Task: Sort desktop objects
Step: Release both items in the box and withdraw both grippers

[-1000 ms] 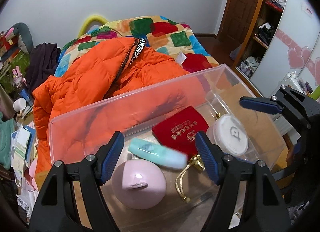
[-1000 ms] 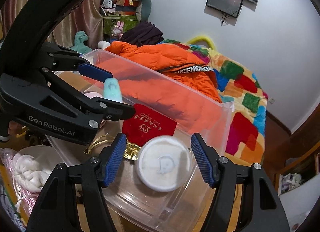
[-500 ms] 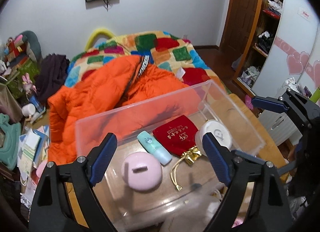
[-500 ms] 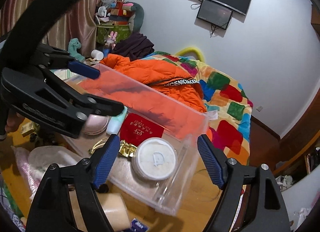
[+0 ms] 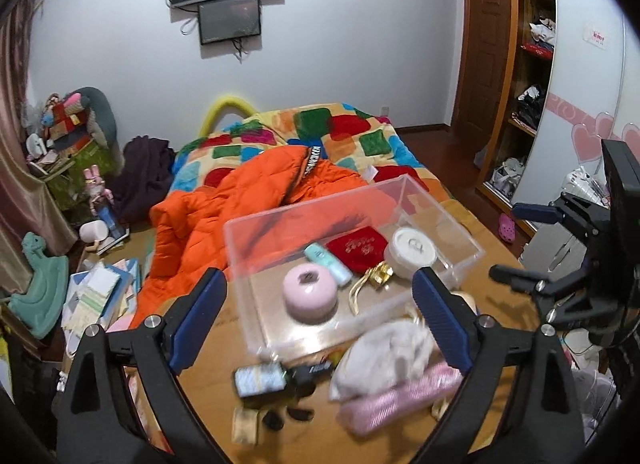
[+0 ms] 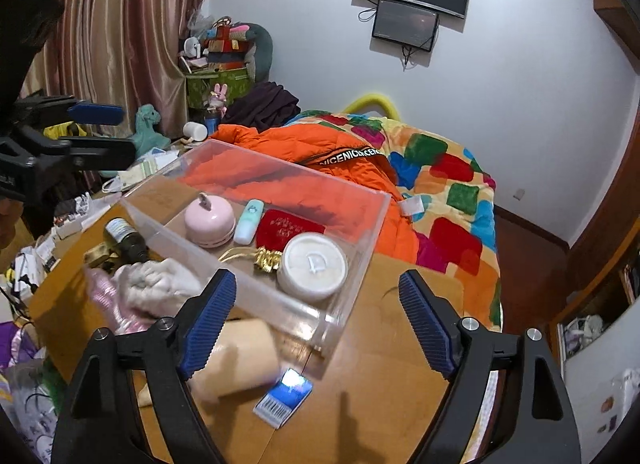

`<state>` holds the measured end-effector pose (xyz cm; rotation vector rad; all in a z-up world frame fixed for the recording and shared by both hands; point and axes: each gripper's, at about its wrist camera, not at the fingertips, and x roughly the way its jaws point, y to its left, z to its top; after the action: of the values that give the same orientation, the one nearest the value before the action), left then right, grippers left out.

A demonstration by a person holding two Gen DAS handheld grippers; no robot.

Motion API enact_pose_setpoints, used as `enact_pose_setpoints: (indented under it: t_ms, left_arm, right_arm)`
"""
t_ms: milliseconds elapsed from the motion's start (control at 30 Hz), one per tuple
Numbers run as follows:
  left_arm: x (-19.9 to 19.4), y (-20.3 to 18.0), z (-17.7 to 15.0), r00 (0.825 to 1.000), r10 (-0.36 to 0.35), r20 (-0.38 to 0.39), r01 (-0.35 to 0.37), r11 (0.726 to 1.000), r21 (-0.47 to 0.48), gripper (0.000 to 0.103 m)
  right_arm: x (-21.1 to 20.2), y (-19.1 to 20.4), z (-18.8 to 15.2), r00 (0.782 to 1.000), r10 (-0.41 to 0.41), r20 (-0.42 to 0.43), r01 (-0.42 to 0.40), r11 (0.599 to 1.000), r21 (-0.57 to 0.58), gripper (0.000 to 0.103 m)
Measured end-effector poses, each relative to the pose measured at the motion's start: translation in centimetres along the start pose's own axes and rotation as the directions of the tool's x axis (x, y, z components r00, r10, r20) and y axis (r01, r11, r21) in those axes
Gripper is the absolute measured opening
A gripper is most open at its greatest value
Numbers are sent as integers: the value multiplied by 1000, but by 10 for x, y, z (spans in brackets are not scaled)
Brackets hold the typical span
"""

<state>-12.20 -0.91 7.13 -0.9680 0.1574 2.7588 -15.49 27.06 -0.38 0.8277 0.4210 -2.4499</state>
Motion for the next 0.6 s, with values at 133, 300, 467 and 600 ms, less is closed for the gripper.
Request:
enact_pose_setpoints:
  t_ms: [133,300,467,600]
  left_arm:
    - [-18,11,-25,998,59,-8,-59,998,1,95]
    - [-24,28,-55,994,101,-46,-103,994,-42,95]
    - [-22,42,-87,989,134,-69,-140,986,-88,95]
    - [-12,55,-114,985,137,-100,-150,979,-137,95]
  right_arm:
    - [-13,0,-17,1000,21,10,-21,1000,22,85]
    - [-18,0,-38,999,49,-5,-49,997,56,85]
    - [-20,1,-59,999,44,-23,-42,996,80,85]
    - [-15,3,-75,997,50,-56,-44,993,107,85]
